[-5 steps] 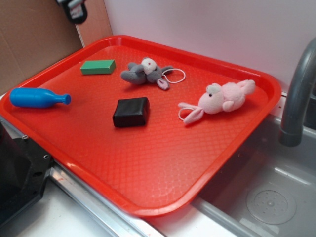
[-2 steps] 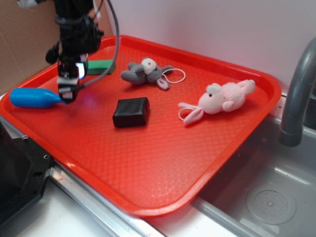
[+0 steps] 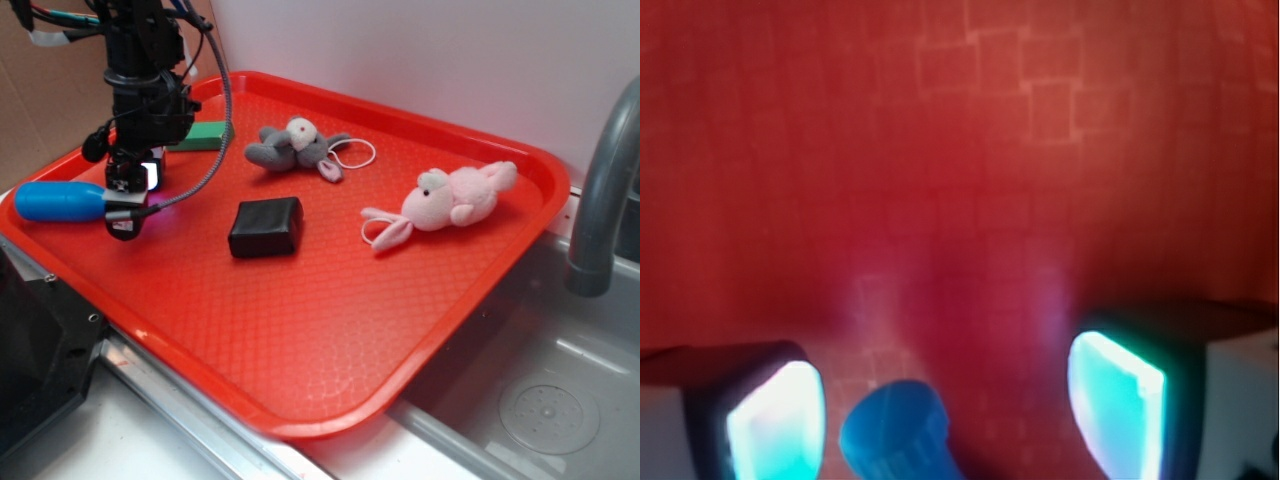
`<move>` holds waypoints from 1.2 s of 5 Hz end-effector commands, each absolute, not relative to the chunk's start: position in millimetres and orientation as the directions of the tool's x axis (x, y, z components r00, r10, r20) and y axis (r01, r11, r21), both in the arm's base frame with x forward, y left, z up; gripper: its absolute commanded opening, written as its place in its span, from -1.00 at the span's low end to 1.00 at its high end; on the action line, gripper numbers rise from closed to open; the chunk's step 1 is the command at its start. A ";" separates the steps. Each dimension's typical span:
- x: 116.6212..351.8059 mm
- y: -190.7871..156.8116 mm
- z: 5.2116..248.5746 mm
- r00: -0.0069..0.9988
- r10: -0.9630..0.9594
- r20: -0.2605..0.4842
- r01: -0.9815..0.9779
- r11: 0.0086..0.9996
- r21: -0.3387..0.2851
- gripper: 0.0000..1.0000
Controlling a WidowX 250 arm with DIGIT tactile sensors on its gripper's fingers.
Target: Grab the blue bottle.
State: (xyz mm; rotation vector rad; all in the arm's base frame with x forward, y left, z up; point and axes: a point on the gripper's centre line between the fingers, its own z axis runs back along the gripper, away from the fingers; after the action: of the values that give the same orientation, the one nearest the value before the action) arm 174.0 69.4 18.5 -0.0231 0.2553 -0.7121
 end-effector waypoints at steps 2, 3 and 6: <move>158.3 95.0 -14.5 0.814 -0.514 -0.269 0.523 0.851 -0.044 1.00; 160.3 95.6 -14.1 0.846 -0.479 -0.233 0.483 0.874 -0.044 -1.00; 172.1 95.5 6.3 0.899 -0.406 -0.163 0.412 0.911 0.002 -1.00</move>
State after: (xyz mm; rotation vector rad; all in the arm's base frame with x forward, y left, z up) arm 175.3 103.1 6.4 0.0378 0.1701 -0.4348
